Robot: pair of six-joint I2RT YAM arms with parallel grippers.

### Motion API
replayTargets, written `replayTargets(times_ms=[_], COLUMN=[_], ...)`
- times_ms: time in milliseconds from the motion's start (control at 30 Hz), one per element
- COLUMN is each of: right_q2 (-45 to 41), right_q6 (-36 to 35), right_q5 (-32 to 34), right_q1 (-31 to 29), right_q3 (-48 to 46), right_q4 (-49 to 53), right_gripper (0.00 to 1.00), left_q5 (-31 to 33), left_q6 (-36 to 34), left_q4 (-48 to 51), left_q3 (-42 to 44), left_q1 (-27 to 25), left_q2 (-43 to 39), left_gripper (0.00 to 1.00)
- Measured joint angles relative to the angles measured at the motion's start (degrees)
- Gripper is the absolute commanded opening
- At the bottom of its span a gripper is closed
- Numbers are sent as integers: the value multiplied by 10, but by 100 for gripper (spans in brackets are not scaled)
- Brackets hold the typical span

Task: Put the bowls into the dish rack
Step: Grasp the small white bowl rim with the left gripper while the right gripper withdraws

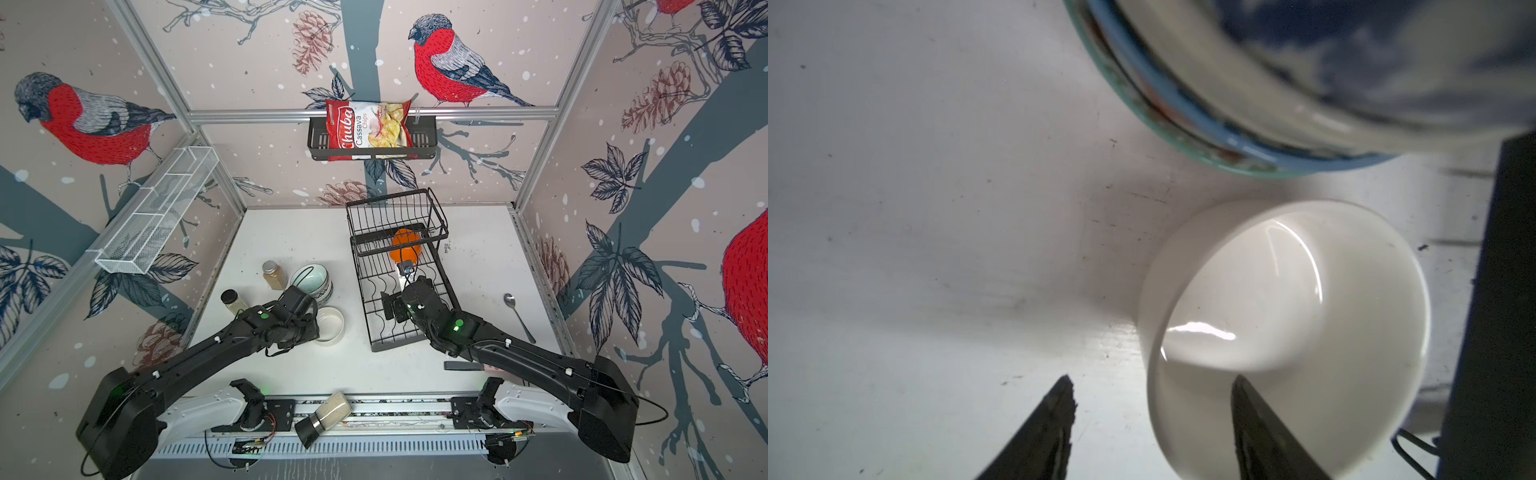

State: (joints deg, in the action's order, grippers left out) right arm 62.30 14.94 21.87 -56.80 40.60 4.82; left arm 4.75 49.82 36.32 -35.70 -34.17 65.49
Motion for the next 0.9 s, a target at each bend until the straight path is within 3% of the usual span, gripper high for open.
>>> replayTargets(times_ms=[367,900], right_q2=[18,41], right_q6=[2,4], right_q5=[1,1], right_q1=[0,1], right_q3=[-5,-6], right_q4=[0,-5], right_gripper=[98,98], left_q5=[0,10], left_q6=[-2,2], left_q4=[-1,-13], left_q3=[-13,6], left_q1=[0,0], left_q2=[55,23], left_gripper=[33,6])
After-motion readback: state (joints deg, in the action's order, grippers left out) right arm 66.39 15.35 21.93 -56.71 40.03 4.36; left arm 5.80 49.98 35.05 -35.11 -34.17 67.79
